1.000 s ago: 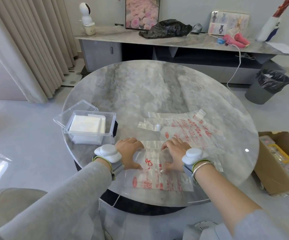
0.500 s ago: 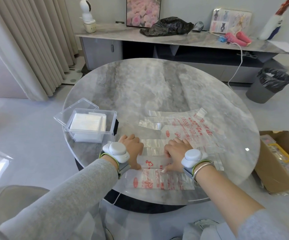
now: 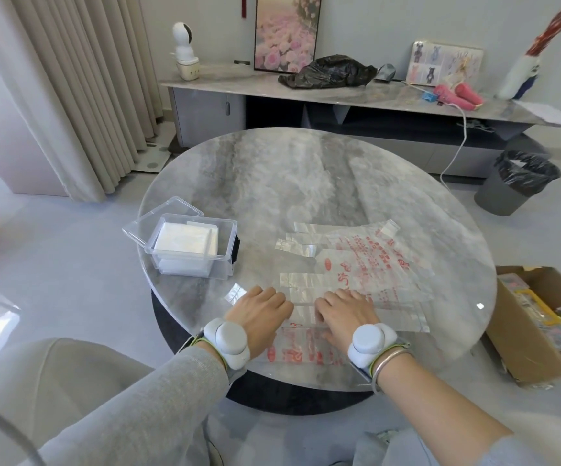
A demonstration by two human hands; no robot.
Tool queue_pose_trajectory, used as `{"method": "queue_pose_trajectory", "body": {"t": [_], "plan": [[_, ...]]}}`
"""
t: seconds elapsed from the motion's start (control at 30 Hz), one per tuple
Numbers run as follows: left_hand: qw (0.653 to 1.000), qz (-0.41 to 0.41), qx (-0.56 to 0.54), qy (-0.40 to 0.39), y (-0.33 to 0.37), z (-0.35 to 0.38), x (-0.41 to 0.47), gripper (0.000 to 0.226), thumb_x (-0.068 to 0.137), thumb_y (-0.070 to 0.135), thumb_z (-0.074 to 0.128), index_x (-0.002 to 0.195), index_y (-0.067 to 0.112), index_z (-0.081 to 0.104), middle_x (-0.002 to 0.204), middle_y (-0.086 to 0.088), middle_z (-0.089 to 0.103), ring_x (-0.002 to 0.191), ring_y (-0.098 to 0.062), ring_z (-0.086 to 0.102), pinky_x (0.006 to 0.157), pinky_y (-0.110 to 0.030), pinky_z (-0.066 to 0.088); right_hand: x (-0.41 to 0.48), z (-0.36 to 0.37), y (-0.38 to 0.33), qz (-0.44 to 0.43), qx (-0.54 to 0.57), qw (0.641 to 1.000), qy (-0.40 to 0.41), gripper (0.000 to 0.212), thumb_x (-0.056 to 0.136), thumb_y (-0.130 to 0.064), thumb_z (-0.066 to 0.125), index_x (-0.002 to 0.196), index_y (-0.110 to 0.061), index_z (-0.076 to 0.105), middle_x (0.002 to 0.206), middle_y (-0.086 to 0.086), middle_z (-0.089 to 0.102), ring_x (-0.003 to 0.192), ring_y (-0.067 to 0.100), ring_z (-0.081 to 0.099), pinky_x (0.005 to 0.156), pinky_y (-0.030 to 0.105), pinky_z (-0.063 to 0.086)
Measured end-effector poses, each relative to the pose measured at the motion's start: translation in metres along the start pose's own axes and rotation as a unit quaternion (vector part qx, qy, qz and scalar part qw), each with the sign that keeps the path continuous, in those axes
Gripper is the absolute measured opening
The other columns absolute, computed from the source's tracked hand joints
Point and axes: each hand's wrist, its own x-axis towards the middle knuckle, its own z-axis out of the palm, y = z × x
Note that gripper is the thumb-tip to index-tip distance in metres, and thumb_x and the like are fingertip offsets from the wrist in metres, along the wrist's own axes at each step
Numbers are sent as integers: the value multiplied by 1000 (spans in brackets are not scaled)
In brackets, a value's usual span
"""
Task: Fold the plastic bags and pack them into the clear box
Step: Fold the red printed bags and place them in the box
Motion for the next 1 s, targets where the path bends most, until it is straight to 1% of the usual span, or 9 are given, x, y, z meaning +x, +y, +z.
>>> {"method": "queue_pose_trajectory", "body": {"t": [0.07,0.1,0.17,0.27,0.37,0.53,0.73,0.83,1.0], "plan": [[1000,-1,-11,-4,2,-1,-3,32,61,19,81,88,22,63,85,6,61,73,-16,59,70,-28,49,-2,-2,-4,7,-6,1000,22,37,42,-22,86,70,-20,62,69,-4,60,66,18,60,58,30,45],[1000,-4,-23,-11,4,-2,-6,29,71,17,75,97,21,63,93,4,61,82,-19,59,77,-29,47,-6,-5,-6,6,0,1000,8,31,54,-20,82,79,-18,64,79,-1,62,76,21,61,65,32,46],[1000,-3,-13,-20,6,1,-12,31,87,17,59,118,20,57,113,1,58,101,-22,54,92,-31,39,-12,-3,-9,3,-3,1000,-28,25,86,-12,55,111,-15,56,113,4,57,108,25,52,88,35,39],[999,-3,-9,-36,6,2,-17,35,95,27,53,129,22,51,126,2,52,113,-20,49,102,-30,31,-15,-2,-6,-6,8,998,-59,30,92,-10,44,121,-14,49,127,4,49,121,25,43,99,35,34],[999,-1,-13,-49,7,1,-20,38,95,35,53,131,24,50,130,3,50,116,-19,49,103,-30,29,-23,-4,-6,-6,35,995,-93,34,89,-14,51,123,-15,49,128,3,48,120,23,43,95,32,35],[996,-11,-36,-75,8,3,-27,44,96,34,53,138,25,45,138,3,44,117,-19,49,99,-31,36,-39,-6,-8,16,87,991,-103,43,89,-39,52,127,-20,48,128,0,45,119,21,43,82,33,41],[991,-37,-82,-103,7,5,-34,50,94,36,54,141,29,39,141,8,34,123,-17,41,88,-35,49,-50,-3,-26,16,151,985,-75,33,91,-37,49,120,-21,50,122,-1,47,113,20,46,79,31,42],[985,-69,-121,-103,1,5,-37,44,93,42,51,134,28,45,135,8,38,119,-16,45,87,-36,50,-49,7,-31,26,239,967,-81,21,92,-33,49,111,-23,49,107,-5,51,98,18,51,73,28,38],[965,-237,-91,-60,-25,4,-46,24,97,31,43,116,21,53,119,2,49,109,-18,50,81,-33,48,-45,22,-22,108,326,934,-97,8,88,-34,52,93,-28,49,78,-14,50,81,14,56,71,26,44]]}}
